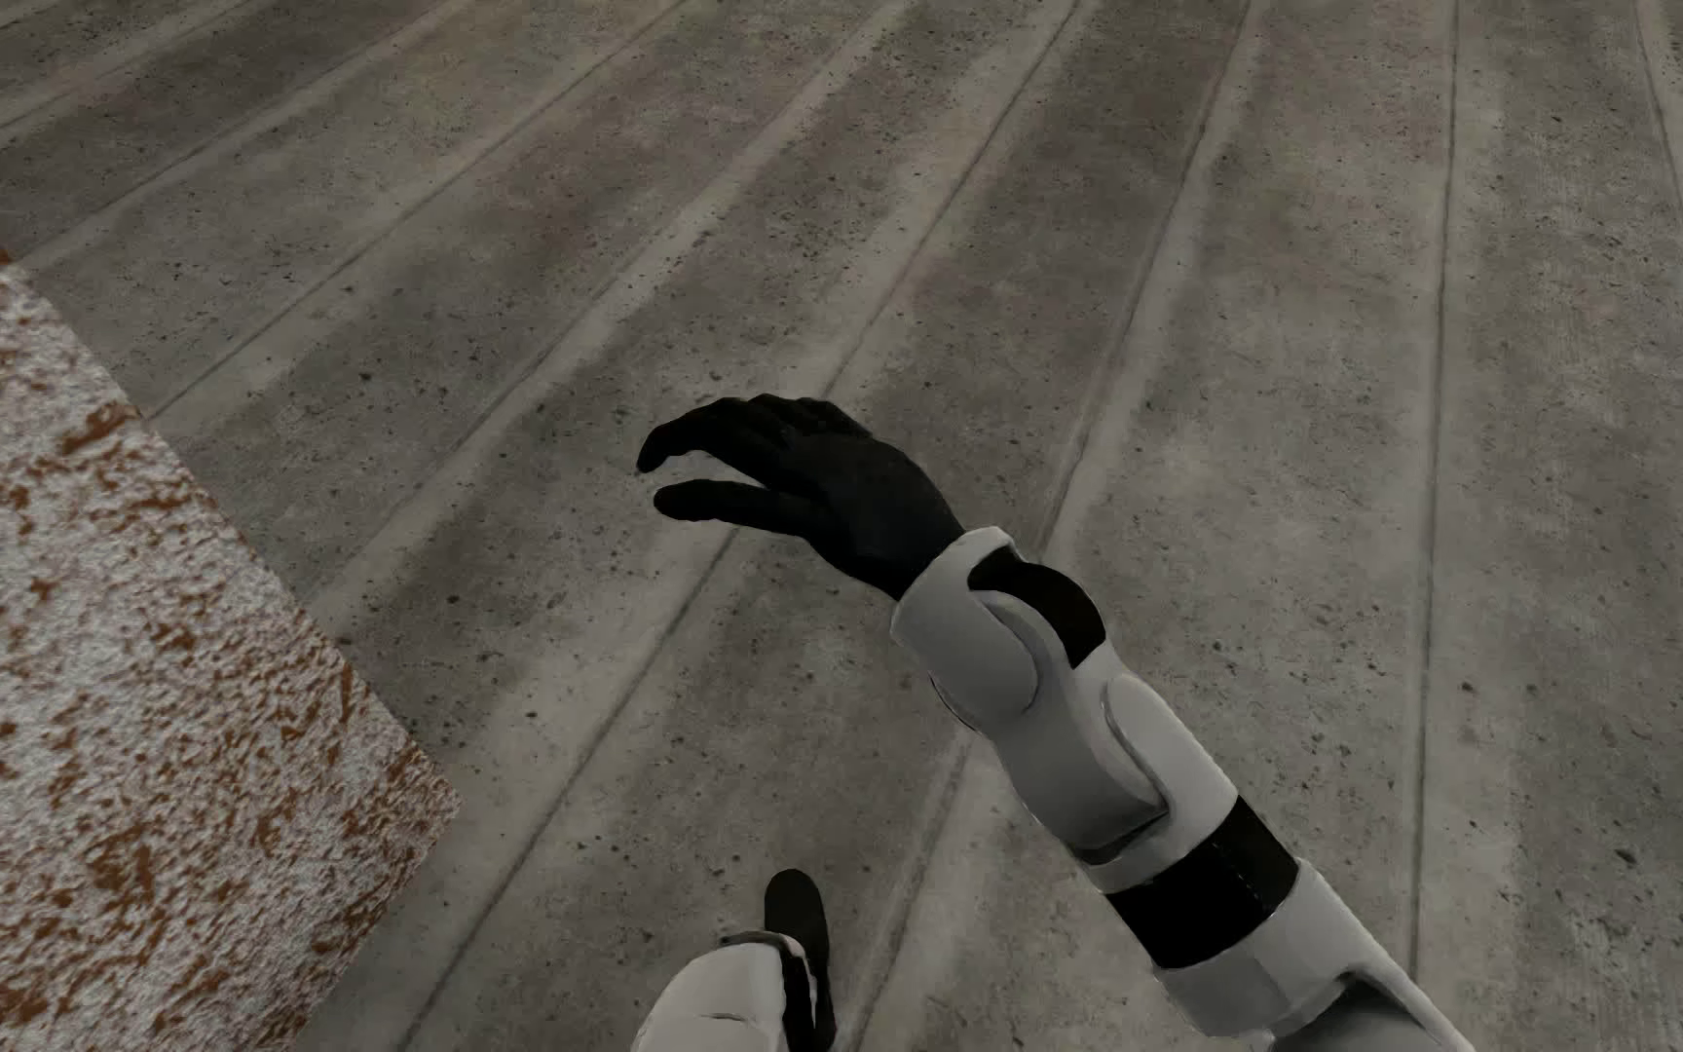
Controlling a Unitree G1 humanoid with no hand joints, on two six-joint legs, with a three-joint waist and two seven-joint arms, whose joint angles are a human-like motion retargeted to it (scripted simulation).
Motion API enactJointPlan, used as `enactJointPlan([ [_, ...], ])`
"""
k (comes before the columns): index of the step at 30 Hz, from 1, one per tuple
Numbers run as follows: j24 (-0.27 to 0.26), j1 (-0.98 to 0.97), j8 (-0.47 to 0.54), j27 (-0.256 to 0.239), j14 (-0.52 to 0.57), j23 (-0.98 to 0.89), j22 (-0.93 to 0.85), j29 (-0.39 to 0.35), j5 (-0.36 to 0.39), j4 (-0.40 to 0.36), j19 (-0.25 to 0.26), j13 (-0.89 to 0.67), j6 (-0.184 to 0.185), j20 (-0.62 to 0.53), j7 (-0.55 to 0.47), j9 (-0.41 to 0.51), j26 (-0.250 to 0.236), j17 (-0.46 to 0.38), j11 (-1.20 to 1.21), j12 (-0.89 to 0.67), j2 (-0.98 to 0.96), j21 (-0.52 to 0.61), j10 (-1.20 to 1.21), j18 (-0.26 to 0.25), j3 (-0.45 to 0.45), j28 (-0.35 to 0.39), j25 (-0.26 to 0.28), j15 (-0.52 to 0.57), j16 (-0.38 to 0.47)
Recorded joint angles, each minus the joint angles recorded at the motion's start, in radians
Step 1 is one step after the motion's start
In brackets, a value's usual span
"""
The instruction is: Move towards blue shelves
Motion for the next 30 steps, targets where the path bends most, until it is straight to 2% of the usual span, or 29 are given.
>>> enactJointPlan([
  [1, 0.128, 0.011, -0.029, 0.013, 0.013, -0.018, 0.018, -0.018, -0.033, -0.019, -0.004, 0.064, -0.019, -0.06, 0.011, 0.002, -0.036, -0.01, 0.084, -0.023, 0.004, -0.023, 0.076, 0.034, 0.004, -0.001, 0.01, 0.109, 0.015],
  [2, 0.159, 0.021, -0.047, 0.047, -0.035, -0.011, 0.015, -0.037, -0.072, -0.045, 0.014, 0.146, -0.041, -0.042, 0.023, 0.005, -0.042, -0.017, 0.251, -0.054, -0.038, -0.045, 0.15, 0.07, 0.006, 0.036, 0.005, 0.207, -0.013],
  [3, 0.094, 0.053, -0.081, 0.094, -0.095, 0.023, 0.003, -0.054, -0.133, -0.081, 0.025, 0.23, -0.062, 0.032, 0.032, 0.008, -0.031, -0.027, 0.472, -0.091, -0.124, -0.063, 0.183, 0.089, 0.006, 0.086, -0.037, 0.329, -0.074],
  [4, -0.047, 0.104, -0.093, 0.149, -0.144, 0.091, -0.009, -0.055, -0.199, -0.119, 0.034, 0.306, -0.082, 0.133, 0.034, 0.009, -0.022, -0.047, 0.684, -0.131, -0.222, -0.066, 0.186, 0.089, 0.0, 0.104, -0.146, 0.455, -0.147],
  [5, -0.156, 0.165, -0.09, 0.204, -0.179, 0.195, -0.023, -0.04, -0.254, -0.159, 0.017, 0.368, -0.102, 0.185, 0.031, 0.009, -0.005, -0.057, 0.852, -0.177, -0.324, -0.062, 0.167, 0.088, -0.013, 0.121, -0.276, 0.414, -0.197],
  [6, -0.223, 0.234, -0.079, 0.271, -0.204, 0.326, -0.037, -0.038, -0.297, -0.198, -0.012, 0.424, -0.118, 0.183, 0.022, 0.008, 0.002, -0.045, 0.98, -0.226, -0.434, -0.084, 0.13, 0.085, -0.032, 0.16, -0.356, 0.352, -0.227],
  [7, -0.231, 0.308, -0.067, 0.33, -0.222, 0.473, -0.043, -0.034, -0.327, -0.236, -0.019, 0.485, -0.13, 0.126, 0.001, 0.004, -0.002, -0.013, 1.062, -0.275, -0.539, -0.152, 0.084, 0.082, -0.054, 0.21, -0.348, 0.332, -0.233],
  [8, -0.195, 0.377, -0.054, 0.407, -0.241, 0.62, -0.043, -0.052, -0.343, -0.27, -0.029, 0.546, -0.138, 0.036, -0.03, -0.002, -0.007, 0.026, 1.095, -0.332, -0.639, -0.277, 0.042, 0.08, -0.078, 0.251, -0.275, 0.34, -0.227],
  [9, -0.14, 0.446, -0.05, 0.485, -0.263, 0.745, -0.033, -0.065, -0.355, -0.299, -0.043, 0.607, -0.142, -0.064, -0.069, -0.009, -0.037, 0.041, 1.075, -0.4, -0.723, -0.408, 0.005, 0.076, -0.1, 0.264, -0.208, 0.339, -0.21],
  [10, -0.096, 0.51, -0.04, 0.505, -0.287, 0.836, -0.043, -0.065, -0.346, -0.323, -0.033, 0.675, -0.143, -0.156, -0.114, -0.015, -0.082, 0.032, 1.016, -0.474, -0.802, -0.495, -0.029, 0.072, -0.12, 0.278, -0.182, 0.341, -0.196],
  [11, -0.071, 0.56, -0.043, 0.494, -0.315, 0.875, -0.068, -0.045, -0.347, -0.342, -0.044, 0.755, -0.145, -0.233, -0.158, -0.02, -0.125, 0.006, 0.911, -0.55, -0.867, -0.495, -0.049, 0.067, -0.136, 0.28, -0.218, 0.341, -0.183],
  [12, -0.086, 0.603, -0.052, 0.435, -0.345, 0.871, -0.11, -0.048, -0.34, -0.356, -0.049, 0.847, -0.146, -0.281, -0.199, -0.026, -0.161, -0.021, 0.753, -0.618, -0.914, -0.482, -0.063, 0.062, -0.148, 0.295, -0.257, 0.345, -0.18],
  [13, -0.126, 0.646, -0.07, 0.39, -0.368, 0.842, -0.157, -0.079, -0.328, -0.366, -0.045, 0.94, -0.149, -0.311, -0.234, -0.032, -0.177, -0.027, 0.532, -0.672, -0.939, -0.508, -0.09, 0.058, -0.156, 0.31, -0.245, 0.378, -0.182],
  [15, -0.256, 0.724, -0.042, 0.333, -0.397, 0.804, -0.261, -0.099, -0.238, -0.368, 0.012, 1.093, -0.153, -0.344, -0.269, -0.045, -0.185, -0.014, -0.044, -0.724, -0.901, -0.544, -0.137, 0.05, -0.169, 0.36, -0.191, 0.388, -0.173],
  [16, -0.328, 0.767, -0.041, 0.306, -0.409, 0.802, -0.313, -0.078, -0.195, -0.364, 0.089, 1.153, -0.153, -0.354, -0.269, -0.048, -0.186, -0.015, -0.197, -0.726, -0.898, -0.56, -0.145, 0.043, -0.172, 0.375, -0.166, 0.351, -0.156],
  [17, -0.387, 0.81, -0.083, 0.301, -0.409, 0.808, -0.359, -0.04, -0.16, -0.356, 0.101, 1.175, -0.153, -0.354, -0.254, -0.048, -0.183, -0.024, -0.211, -0.706, -0.907, -0.542, -0.147, 0.04, -0.172, 0.399, -0.189, 0.353, -0.136],
  [19, -0.495, 0.892, -0.11, 0.311, -0.364, 0.809, -0.402, 0.011, -0.105, -0.336, 0.055, 1.17, -0.143, -0.322, -0.206, -0.051, -0.142, -0.036, -0.026, -0.621, -0.922, -0.537, -0.099, 0.024, -0.18, 0.419, -0.234, 0.376, -0.11],
  [20, -0.527, 0.921, -0.117, 0.322, -0.304, 0.794, -0.383, 0.005, -0.091, -0.316, -0.024, 1.163, -0.132, -0.316, -0.187, -0.056, -0.114, -0.021, 0.038, -0.578, -0.913, -0.559, -0.067, 0.009, -0.191, 0.414, -0.245, 0.435, -0.104],
  [21, -0.544, 0.922, -0.14, 0.324, -0.218, 0.766, -0.33, -0.025, -0.095, -0.291, -0.101, 1.162, -0.118, -0.313, -0.172, -0.06, -0.072, 0.013, 0.125, -0.543, -0.9, -0.6, 0.023, 0.009, -0.201, 0.396, -0.233, 0.45, -0.104],
  [22, -0.547, 0.883, -0.155, 0.315, -0.138, 0.743, -0.253, -0.06, -0.1, -0.263, -0.136, 1.149, -0.101, -0.309, -0.163, -0.061, -0.028, 0.046, 0.224, -0.512, -0.902, -0.638, 0.181, -0.056, -0.208, 0.387, -0.211, 0.385, -0.106],
  [23, -0.515, 0.806, -0.176, 0.308, -0.051, 0.731, -0.146, -0.076, -0.102, -0.206, -0.14, 1.122, -0.084, -0.315, -0.137, -0.059, 0.037, 0.083, 0.28, -0.496, -0.88, -0.666, 0.393, -0.163, -0.213, 0.358, -0.184, 0.314, -0.103],
  [24, -0.464, 0.702, -0.197, 0.303, 0.045, 0.721, -0.027, -0.097, -0.097, -0.149, -0.131, 1.079, -0.066, -0.329, -0.137, -0.055, 0.101, 0.115, 0.301, -0.491, -0.841, -0.682, 0.605, -0.189, -0.214, 0.329, -0.165, 0.257, -0.098],
  [25, -0.403, 0.596, -0.212, 0.3, 0.014, 0.722, 0.086, -0.104, -0.089, -0.087, -0.119, 1.017, -0.046, -0.352, -0.139, -0.052, 0.14, 0.129, 0.301, -0.481, -0.792, -0.672, 0.772, -0.162, -0.208, 0.287, -0.17, 0.212, -0.089],
  [26, -0.339, 0.489, -0.217, 0.295, -0.06, 0.725, 0.156, -0.104, -0.08, -0.048, -0.11, 0.943, -0.029, -0.378, -0.15, -0.049, 0.146, 0.128, 0.287, -0.45, -0.736, -0.651, 0.888, -0.116, -0.196, 0.255, -0.187, 0.177, -0.074],
  [27, -0.291, 0.384, -0.211, 0.292, -0.102, 0.727, 0.175, -0.116, -0.068, -0.018, -0.099, 0.859, -0.015, -0.386, -0.159, -0.045, 0.134, 0.121, 0.26, -0.401, -0.678, -0.626, 0.963, -0.106, -0.178, 0.248, -0.213, 0.151, -0.058],
  [28, -0.296, 0.285, -0.201, 0.278, -0.116, 0.736, 0.143, -0.13, -0.05, 0.013, -0.09, 0.773, -0.004, -0.34, -0.166, -0.042, 0.118, 0.112, 0.228, -0.329, -0.62, -0.608, 0.987, -0.089, -0.158, 0.265, -0.229, 0.129, -0.045],
  [29, -0.344, 0.195, -0.184, 0.26, -0.123, 0.746, 0.089, -0.139, -0.034, 0.035, -0.082, 0.677, 0.005, -0.258, -0.164, -0.04, 0.106, 0.104, 0.189, -0.248, -0.561, -0.591, 0.958, -0.058, -0.136, 0.287, -0.235, 0.111, -0.054],
  [30, -0.421, 0.117, -0.164, 0.245, -0.154, 0.752, 0.027, -0.144, -0.019, 0.05, -0.075, 0.582, 0.011, -0.156, -0.158, -0.037, 0.098, 0.095, 0.154, -0.164, -0.508, -0.571, 0.885, -0.046, -0.114, 0.301, -0.237, 0.094, -0.07],
])
